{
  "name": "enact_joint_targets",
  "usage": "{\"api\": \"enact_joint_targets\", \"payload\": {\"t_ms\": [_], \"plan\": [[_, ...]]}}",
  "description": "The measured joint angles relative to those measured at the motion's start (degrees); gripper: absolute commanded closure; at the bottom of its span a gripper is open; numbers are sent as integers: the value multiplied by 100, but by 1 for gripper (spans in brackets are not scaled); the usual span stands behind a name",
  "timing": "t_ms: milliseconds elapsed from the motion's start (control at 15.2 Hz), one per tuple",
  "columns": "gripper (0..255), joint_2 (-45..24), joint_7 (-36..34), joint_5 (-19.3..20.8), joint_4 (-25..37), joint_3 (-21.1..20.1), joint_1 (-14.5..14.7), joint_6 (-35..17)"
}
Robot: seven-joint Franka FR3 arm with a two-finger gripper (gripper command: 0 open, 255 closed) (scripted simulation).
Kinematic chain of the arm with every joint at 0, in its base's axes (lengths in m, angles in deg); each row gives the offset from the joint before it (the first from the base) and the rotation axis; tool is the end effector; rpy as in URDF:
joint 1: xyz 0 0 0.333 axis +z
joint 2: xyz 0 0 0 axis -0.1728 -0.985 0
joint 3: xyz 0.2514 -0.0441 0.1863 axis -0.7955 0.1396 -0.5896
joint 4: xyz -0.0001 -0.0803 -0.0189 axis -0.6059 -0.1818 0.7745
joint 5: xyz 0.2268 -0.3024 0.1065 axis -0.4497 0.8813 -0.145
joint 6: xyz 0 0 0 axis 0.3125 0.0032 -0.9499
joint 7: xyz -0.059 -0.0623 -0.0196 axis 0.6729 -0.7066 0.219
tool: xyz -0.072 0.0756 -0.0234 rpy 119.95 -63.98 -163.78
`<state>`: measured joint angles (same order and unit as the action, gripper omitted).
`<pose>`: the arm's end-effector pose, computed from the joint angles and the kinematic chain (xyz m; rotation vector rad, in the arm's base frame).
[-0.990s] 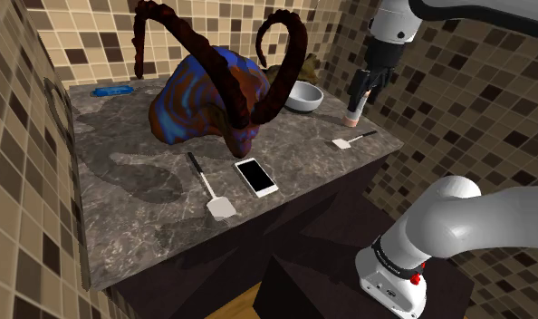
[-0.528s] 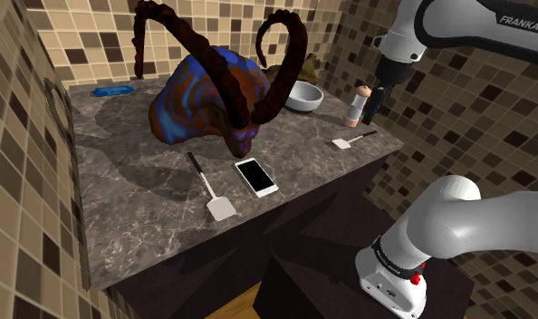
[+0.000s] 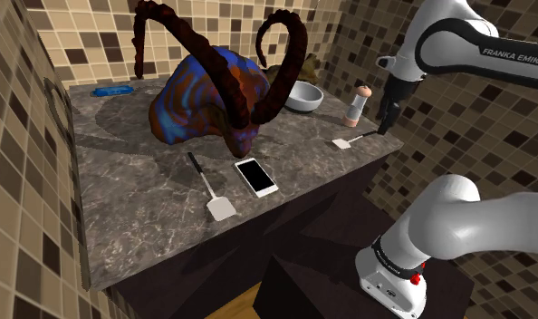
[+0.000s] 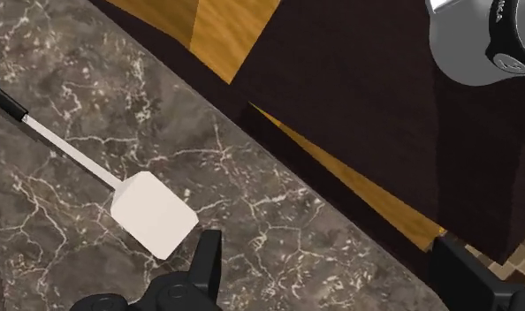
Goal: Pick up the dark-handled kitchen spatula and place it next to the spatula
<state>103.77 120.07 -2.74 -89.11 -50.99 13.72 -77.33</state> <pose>0.2732 -0.1476 0.5180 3.0087 0.8308 -0.0881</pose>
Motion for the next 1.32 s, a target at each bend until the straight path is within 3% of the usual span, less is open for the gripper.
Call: {"api": "enact_joint_targets", "payload": {"t_ms": [462,792,1056,1320], "plan": [[0,-585,2153,925,2,1408,370,-952],[0,-1364,3672,1264,319,2536,976,-1764],[0,-2129,4984,1216,762,3624,1762,-2406],[0,-3000,6234,798,1171,4990,2974,-3098]]}}
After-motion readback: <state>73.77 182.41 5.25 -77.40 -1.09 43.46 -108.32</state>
